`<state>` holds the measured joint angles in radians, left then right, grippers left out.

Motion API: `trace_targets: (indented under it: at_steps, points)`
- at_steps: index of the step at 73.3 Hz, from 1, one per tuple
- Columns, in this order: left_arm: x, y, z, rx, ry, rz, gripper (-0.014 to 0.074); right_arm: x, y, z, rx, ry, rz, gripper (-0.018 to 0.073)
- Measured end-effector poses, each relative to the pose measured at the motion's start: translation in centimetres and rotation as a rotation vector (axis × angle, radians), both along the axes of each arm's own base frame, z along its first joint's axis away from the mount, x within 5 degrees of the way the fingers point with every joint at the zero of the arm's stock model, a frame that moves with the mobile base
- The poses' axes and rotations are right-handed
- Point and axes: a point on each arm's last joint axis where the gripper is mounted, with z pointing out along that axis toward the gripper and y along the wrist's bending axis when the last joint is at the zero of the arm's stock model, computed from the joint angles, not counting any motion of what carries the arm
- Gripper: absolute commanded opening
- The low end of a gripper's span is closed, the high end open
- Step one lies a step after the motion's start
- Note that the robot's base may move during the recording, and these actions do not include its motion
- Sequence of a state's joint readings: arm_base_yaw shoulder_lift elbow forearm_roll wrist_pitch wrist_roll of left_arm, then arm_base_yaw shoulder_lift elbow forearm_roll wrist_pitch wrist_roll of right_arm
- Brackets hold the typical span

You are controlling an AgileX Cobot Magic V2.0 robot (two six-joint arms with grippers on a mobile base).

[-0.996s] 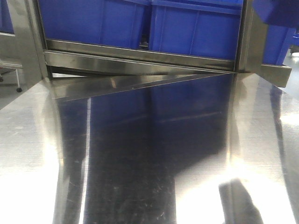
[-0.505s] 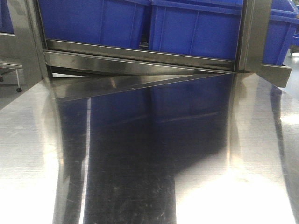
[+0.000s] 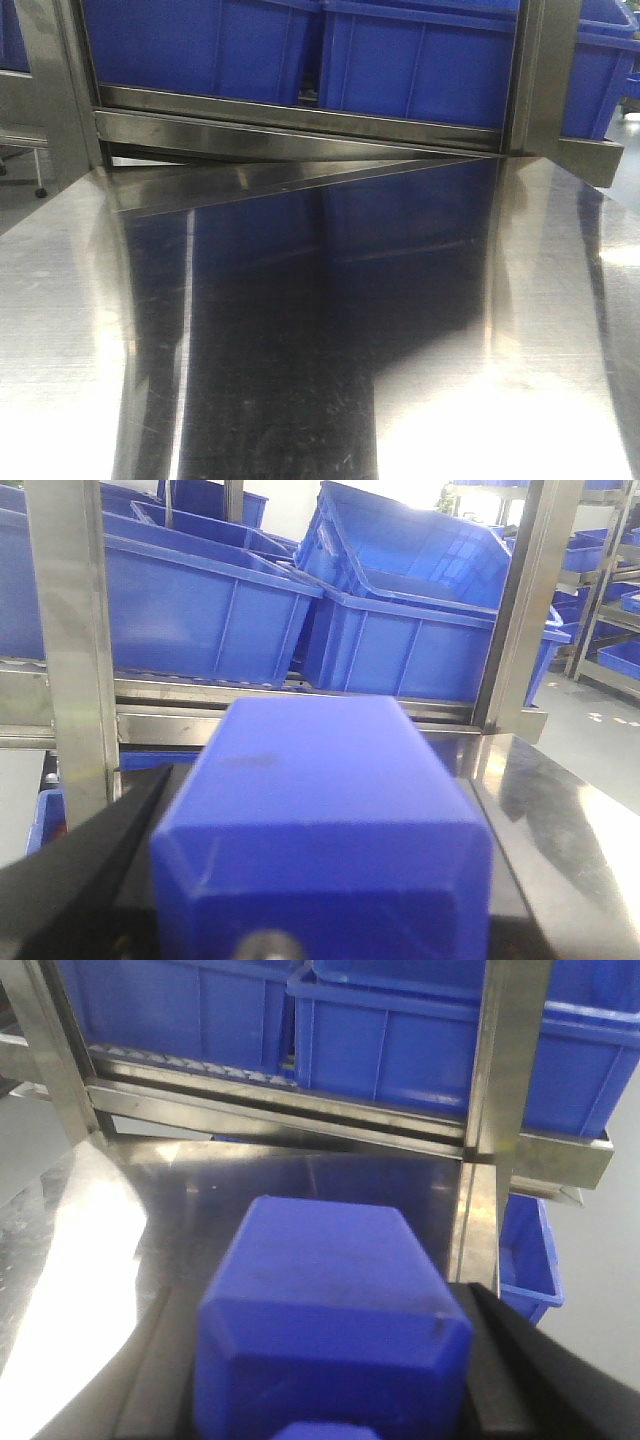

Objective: Pick and sort blue part to right shelf
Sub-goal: 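Back the base away from the table holding both parts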

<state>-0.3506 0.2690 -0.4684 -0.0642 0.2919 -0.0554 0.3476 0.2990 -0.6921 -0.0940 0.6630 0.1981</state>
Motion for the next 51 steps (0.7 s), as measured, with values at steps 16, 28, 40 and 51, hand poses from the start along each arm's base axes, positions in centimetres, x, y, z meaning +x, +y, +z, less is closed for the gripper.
trace_targets:
  at_steps: [16,28,40,51]
  points:
    - [0.00,0.00,0.00,0.000,0.000,0.000,0.0321,-0.01,-0.01,0.02,-0.002,-0.004,0.000,0.0204]
    - [0.00,0.00,0.00,0.000,0.000,0.000,0.0321,-0.01,-0.01,0.02,-0.002,-0.004,0.000,0.0204]
    - [0.00,0.00,0.00,0.000,0.000,0.000,0.0321,-0.01,-0.01,0.02,-0.002,-0.004,0.000,0.0204]
    - [0.00,0.00,0.00,0.000,0.000,0.000,0.0321,-0.01,-0.01,0.02,-0.002,-0.004,0.000,0.0204]
